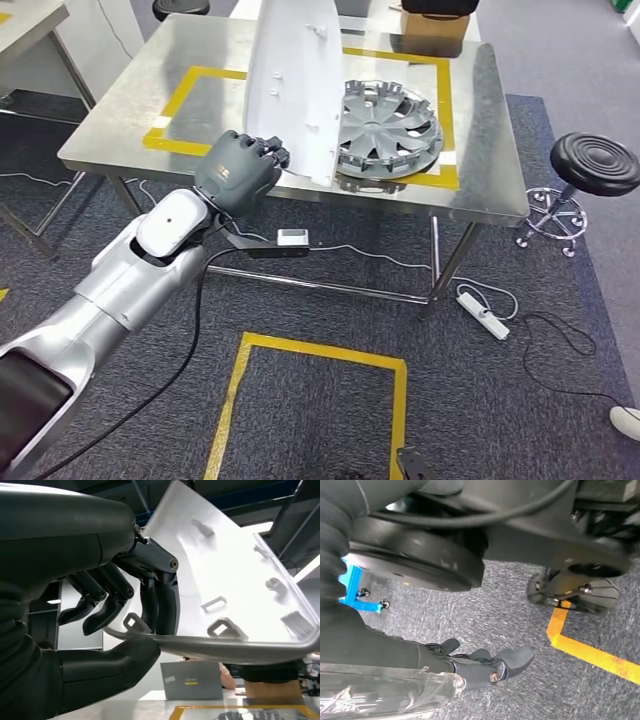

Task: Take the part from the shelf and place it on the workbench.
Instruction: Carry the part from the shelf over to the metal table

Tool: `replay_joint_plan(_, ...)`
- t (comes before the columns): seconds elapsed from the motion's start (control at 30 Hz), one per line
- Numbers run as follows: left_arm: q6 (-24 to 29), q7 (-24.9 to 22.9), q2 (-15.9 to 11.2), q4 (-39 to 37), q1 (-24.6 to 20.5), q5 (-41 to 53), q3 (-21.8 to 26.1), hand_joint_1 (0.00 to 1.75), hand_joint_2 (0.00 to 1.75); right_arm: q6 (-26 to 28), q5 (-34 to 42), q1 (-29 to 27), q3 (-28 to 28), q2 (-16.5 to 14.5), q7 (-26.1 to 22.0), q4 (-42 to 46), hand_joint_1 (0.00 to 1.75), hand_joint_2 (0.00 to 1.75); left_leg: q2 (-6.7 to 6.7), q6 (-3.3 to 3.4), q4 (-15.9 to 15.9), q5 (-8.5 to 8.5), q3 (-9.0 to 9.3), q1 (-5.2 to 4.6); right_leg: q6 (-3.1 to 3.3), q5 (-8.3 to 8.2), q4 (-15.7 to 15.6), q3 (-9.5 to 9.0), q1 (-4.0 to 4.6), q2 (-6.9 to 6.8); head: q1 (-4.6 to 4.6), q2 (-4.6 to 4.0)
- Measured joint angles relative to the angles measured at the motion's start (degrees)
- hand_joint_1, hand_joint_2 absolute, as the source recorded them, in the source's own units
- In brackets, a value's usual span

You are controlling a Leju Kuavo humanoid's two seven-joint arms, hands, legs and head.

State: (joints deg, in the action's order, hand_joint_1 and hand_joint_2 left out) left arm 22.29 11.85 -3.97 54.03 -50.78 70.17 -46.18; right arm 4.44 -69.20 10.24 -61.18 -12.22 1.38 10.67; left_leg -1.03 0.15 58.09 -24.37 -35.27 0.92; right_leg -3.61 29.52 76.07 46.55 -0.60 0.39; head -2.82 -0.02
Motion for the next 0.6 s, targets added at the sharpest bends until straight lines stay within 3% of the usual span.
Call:
replay_joint_plan(0.03,-0.1,0.0,0.0,0.0,0.1,0.0,0.0,1.75,1.75,0.0,0.0,0.0,0.0,0.0,0.0,0.0,0.0,1.75,0.23,-0.05,0.0,-0.05,0.04,0.01,-0.03,-0.73,-0.5,-0.38,-0.01,-0.04,0.01,0.0)
replay_joint_plan(0.13,-0.2,0.0,0.0,0.0,0.0,0.0,0.0,1.75,1.75,0.0,0.0,0.1,0.0,0.0,0.1,0.0,0.0,1.75,0.63,-0.61,0.1,-0.43,0.33,-0.07,0.1,-5.44,-11.6,-6.53,0.02,-0.5,-0.03,0.0)
replay_joint_plan(0.2,-0.3,0.0,-0.1,0.0,-0.1,0.0,0.0,1.75,1.75,0.0,0.0,0.1,0.0,0.0,0.1,0.0,0.0,1.75,0.75,-1.03,0.2,-0.67,0.45,-0.37,0.47,-6.5,-16.1,-9.11,0.02,-0.63,0.05,0.01)
replay_joint_plan(0.33,-0.5,0.1,-0.2,0.0,-0.1,-0.2,0.0,1.75,1.75,0.0,0.0,0.0,0.0,-0.1,0.1,0.0,0.0,1.75,0.88,0.11,-0.1,-0.35,0.65,-0.56,0.79,-6.61,-16.4,-9.17,-0.02,0.02,0.15,0.01)
replay_joint_plan(0.37,-0.5,0.2,-0.2,0.0,-0.1,-0.2,0.0,1.75,1.75,0.0,0.0,0.0,0.0,-0.1,0.1,0.0,0.0,1.75,0.95,0.13,-0.3,-0.3,0.74,-0.56,0.92,-6.6,-16.4,-9.14,0.02,0.14,0.15,0.01)
replay_joint_plan(0.43,-0.5,0.2,-0.2,0.0,-0.1,-0.2,0.0,1.75,1.75,0.0,0.0,0.0,0.0,0.0,0.1,0.0,0.0,1.75,1.08,-0.21,-0.7,-0.16,0.89,-0.55,1.25,-6.58,-16.4,-9.08,0.1,0.26,0.14,0.0)
replay_joint_plan(0.53,-0.6,0.2,-0.2,0.0,-0.2,-0.1,0.0,1.75,1.75,0.0,0.0,0.1,0.0,-0.1,0.1,0.0,0.0,1.75,1.14,-1.55,-1.1,0.06,0.93,-0.49,1.55,-6.64,-16.4,-8.91,0.15,0.27,0.13,0.0)
replay_joint_plan(0.6,-0.7,0.0,-0.2,0.0,-0.2,0.1,-0.1,1.75,1.75,0.0,0.0,0.1,0.0,0.0,0.1,0.0,0.0,1.75,1.14,-2.09,-1.2,0.11,0.91,-0.47,1.65,-6.71,-16.4,-8.85,0.16,0.26,0.13,0.01)
